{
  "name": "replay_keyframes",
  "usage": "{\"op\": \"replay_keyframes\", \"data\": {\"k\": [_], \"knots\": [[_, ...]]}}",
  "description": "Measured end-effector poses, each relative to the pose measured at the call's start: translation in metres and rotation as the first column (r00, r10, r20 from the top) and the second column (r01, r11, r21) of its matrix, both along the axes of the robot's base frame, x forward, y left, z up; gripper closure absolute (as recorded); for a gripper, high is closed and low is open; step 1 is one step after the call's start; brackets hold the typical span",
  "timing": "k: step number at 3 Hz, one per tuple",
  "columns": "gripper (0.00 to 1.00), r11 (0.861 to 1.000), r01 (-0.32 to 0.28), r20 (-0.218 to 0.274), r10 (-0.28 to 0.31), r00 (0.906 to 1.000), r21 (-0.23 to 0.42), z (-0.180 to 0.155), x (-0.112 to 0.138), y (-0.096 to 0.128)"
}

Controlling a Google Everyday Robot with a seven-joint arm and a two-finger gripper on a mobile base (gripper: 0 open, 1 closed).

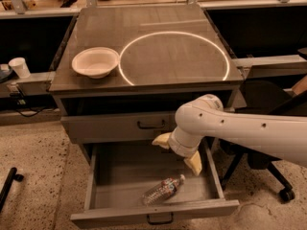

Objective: Pick water bottle from middle drawer and place on counter

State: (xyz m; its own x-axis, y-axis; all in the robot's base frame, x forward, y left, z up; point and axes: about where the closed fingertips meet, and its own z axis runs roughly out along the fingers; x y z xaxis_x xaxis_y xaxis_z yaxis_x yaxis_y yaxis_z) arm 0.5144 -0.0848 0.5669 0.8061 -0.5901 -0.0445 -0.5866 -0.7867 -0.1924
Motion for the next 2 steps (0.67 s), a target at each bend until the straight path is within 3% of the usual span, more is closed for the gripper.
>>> {"op": "replay_keyframes", "data": {"k": [2], "knots": [[0.0, 0.995, 0.07, -0.06, -0.066, 0.996, 0.074, -0.06, -0.013, -0.01]]}}
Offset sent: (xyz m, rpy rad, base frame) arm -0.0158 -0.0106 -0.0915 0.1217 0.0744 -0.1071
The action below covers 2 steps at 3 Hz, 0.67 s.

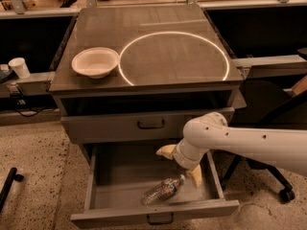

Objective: Pick water bottle from middle drawer and place on counter

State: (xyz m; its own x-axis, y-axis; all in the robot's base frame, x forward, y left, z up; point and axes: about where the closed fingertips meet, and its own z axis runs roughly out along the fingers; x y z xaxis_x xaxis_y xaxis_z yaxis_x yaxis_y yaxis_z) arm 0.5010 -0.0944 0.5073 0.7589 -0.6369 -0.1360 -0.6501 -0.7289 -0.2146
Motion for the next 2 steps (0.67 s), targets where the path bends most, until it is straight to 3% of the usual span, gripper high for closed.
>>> {"op": "replay_keyframes", "data": {"k": [2], "knots": [[0.0, 0.999, 0.034, -0.101, -0.033, 0.9944, 0.014, -0.063, -0.007, 0.016]]}}
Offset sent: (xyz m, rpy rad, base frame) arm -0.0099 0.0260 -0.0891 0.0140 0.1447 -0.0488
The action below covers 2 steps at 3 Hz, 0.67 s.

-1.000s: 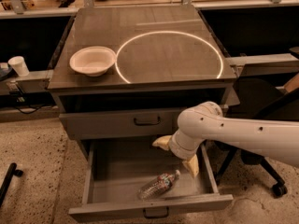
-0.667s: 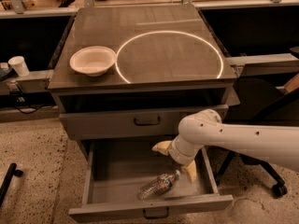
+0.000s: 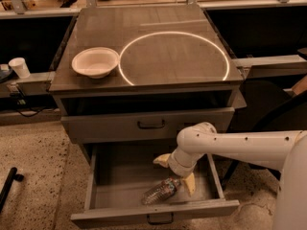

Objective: Pick water bottle from middle drawer and place on counter

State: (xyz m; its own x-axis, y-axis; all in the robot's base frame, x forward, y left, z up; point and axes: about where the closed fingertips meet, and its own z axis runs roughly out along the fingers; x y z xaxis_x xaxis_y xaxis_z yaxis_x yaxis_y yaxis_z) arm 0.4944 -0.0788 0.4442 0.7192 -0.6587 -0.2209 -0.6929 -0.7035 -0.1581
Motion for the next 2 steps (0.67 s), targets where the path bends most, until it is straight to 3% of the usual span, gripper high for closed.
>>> {"op": "replay_keyframes", "data": {"k": [2], "knots": [[0.0, 1.0, 0.01, -0.032, -0.011, 0.9994, -0.027, -0.015, 0.008, -0.003]]}}
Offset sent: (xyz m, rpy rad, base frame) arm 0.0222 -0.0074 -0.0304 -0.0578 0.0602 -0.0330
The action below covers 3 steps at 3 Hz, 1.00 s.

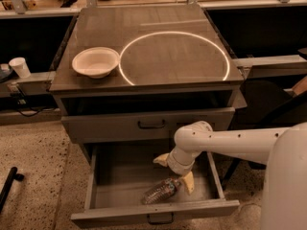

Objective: Pick water bottle from middle drawer and place on counter

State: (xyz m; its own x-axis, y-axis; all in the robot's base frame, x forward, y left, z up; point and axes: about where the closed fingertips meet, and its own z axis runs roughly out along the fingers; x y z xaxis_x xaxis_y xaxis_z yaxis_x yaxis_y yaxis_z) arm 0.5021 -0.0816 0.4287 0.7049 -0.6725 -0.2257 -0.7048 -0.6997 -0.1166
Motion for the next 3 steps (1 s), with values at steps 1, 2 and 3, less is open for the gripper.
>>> {"op": "replay_keyframes", "data": {"k": [1, 2, 3], "knots": [[0.0, 0.999, 0.006, -0.02, -0.006, 0.9998, -0.035, -0.017, 0.008, -0.002], [0.27, 0.999, 0.003, -0.052, -0.006, 0.9986, -0.053, -0.035, 0.011, 0.002], [0.5, 0.999, 0.006, -0.081, -0.009, 0.9966, -0.035, -0.049, 0.011, 0.006]]}}
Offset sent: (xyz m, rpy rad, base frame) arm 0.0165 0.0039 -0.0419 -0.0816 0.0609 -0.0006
